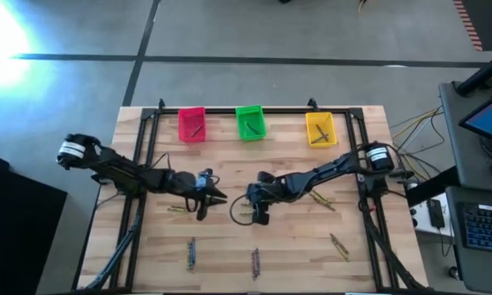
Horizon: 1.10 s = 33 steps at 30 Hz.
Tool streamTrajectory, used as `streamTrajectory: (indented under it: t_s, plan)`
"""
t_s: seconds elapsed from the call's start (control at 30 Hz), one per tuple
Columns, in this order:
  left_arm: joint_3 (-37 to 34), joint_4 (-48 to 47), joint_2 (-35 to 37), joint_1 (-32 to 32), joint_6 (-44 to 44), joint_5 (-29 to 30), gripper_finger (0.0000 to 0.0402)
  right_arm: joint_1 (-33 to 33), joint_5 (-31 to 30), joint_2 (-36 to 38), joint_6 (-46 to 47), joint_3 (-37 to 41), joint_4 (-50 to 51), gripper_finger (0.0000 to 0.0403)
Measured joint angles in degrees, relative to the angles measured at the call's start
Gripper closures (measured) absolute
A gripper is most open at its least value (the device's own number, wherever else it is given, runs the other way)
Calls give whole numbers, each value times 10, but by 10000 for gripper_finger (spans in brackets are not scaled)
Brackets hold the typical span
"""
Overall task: Sort crayons
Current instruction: Put the green crayon into the green basket
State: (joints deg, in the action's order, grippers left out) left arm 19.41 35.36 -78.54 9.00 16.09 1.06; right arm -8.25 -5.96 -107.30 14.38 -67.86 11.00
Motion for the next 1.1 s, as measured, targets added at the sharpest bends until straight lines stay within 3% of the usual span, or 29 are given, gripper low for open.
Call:
streamTrajectory:
  t_s: [0.33,0.6,0.83,0.97,1.1]
  plan:
    - [-5,-48,61,1,16,-36,334,0,25,-58,-1,-18,2,339]
    - [-5,-55,75,0,20,-36,334,7,26,-25,-17,-14,13,388]
    - [-5,-51,67,0,19,-4,334,48,-89,54,-75,-19,5,389]
    - [-5,-30,56,0,18,55,334,103,-148,83,-105,-30,-15,389]
    - [-4,-3,38,0,18,64,334,179,-171,94,-104,-40,-82,390]
